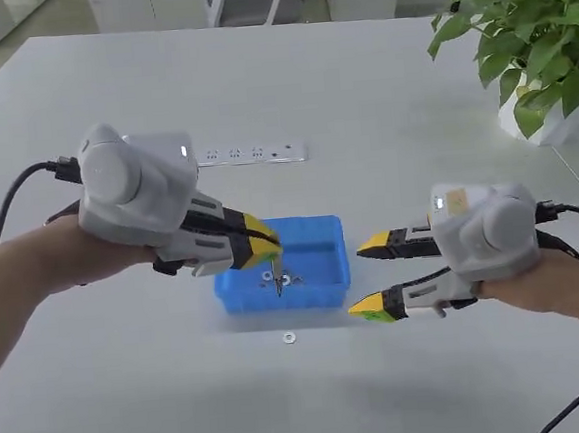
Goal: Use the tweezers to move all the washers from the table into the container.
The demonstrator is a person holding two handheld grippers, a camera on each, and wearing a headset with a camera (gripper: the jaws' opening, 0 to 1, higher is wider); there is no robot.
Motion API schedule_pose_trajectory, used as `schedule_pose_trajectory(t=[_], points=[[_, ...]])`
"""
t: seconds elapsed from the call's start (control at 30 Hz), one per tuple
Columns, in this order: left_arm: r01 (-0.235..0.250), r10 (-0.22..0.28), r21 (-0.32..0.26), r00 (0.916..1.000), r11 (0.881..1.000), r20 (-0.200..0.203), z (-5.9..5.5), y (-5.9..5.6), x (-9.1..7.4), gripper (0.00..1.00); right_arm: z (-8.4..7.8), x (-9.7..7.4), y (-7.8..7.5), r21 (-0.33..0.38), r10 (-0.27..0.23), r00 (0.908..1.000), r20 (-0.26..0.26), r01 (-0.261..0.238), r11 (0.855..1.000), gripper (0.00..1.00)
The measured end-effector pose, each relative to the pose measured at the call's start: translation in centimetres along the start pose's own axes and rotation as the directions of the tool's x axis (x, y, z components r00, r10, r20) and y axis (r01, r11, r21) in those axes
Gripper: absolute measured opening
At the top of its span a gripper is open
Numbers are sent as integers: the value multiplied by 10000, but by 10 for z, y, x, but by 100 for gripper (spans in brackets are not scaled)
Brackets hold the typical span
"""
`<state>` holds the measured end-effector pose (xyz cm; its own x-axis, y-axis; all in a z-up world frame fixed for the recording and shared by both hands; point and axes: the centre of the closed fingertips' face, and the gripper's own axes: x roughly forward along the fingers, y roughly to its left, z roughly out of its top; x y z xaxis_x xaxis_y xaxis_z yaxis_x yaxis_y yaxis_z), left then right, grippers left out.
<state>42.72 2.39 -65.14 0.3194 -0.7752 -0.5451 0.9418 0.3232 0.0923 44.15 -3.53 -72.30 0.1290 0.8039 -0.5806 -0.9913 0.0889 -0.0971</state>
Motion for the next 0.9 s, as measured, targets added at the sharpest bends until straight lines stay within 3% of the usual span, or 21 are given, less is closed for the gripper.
schedule_pose_trajectory(t=[0.47,0.9], points=[[304,-303,-99,9995,9995,49,-10,-12,13,6,-11,-3,10,427,-1,10000,-96,5,9991,56],[513,-513,-201,9987,9985,21,-19,-18,19,6,-19,-5,12,975,-162,9997,-156,177,9951,71]])
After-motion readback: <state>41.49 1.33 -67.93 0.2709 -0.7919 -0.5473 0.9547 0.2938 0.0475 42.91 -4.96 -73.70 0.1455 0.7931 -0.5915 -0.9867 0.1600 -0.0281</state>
